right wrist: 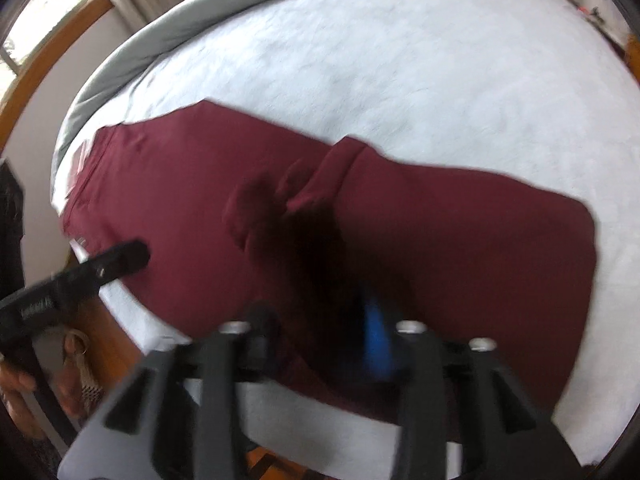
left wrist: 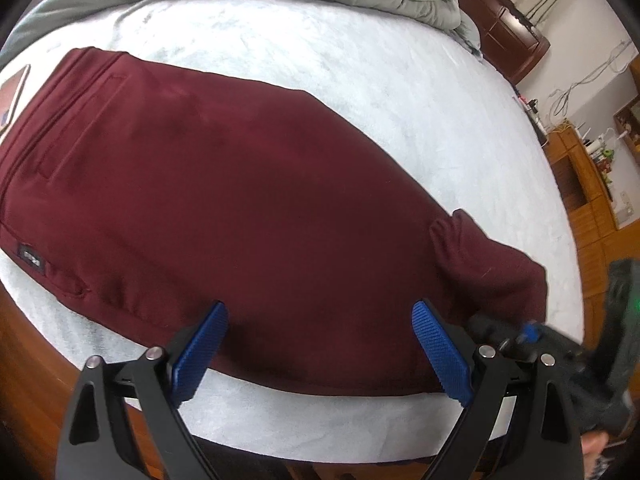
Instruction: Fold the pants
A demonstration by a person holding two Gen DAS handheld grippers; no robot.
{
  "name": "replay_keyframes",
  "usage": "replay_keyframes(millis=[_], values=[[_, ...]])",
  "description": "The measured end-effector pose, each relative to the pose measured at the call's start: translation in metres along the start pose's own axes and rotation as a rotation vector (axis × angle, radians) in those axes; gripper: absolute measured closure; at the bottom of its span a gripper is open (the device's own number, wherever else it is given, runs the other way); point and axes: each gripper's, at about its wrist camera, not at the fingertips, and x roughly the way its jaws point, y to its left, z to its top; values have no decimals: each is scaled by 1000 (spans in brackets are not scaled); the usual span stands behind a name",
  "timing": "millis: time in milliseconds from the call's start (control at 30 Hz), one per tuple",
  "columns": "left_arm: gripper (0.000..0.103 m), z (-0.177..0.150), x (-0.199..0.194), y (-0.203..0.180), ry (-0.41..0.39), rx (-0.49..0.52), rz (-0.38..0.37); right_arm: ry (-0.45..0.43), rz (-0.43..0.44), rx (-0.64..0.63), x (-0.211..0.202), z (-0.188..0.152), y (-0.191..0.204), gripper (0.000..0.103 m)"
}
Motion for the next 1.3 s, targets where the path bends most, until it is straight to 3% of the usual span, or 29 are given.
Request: replay_keyframes(millis=[33, 100, 267, 433, 500, 600, 733, 767, 833, 933, 1100, 1300], values=[[9, 0, 0, -1, 8, -8, -18, 7, 55, 16, 0, -2, -2, 33], [9, 2, 1, -3, 21, -13, -51, 5, 141, 44, -4, -6, -5, 33], [9, 9, 11, -25, 67, -5, -133, -14, 214, 97, -36, -17, -30, 37], [9, 10, 37, -57, 146, 7, -201, -85, 109, 189, -76, -34, -82, 37], [9, 9, 51, -69, 184, 12, -181, -106, 83, 224, -85, -41, -101, 36], [9, 0, 66, -72, 244, -25, -215, -128, 50, 265, -94, -52, -123, 36], [11, 0, 75, -84, 255, -64, -241, -134, 39, 296, -93, -60, -138, 36], [14, 0, 75, -86, 254, -68, -232, -133, 40, 296, -90, -61, -140, 36], [40, 2, 76, -85, 248, -76, -192, -130, 38, 294, -88, -63, -141, 36], [65, 4, 77, -83, 238, -60, -154, -126, 40, 294, -83, -64, -144, 36], [76, -3, 61, -89, 183, -62, -179, -112, 33, 333, -76, -69, -156, 36], [77, -4, 23, -76, 74, -71, -181, -121, 26, 351, -82, -72, -165, 36]])
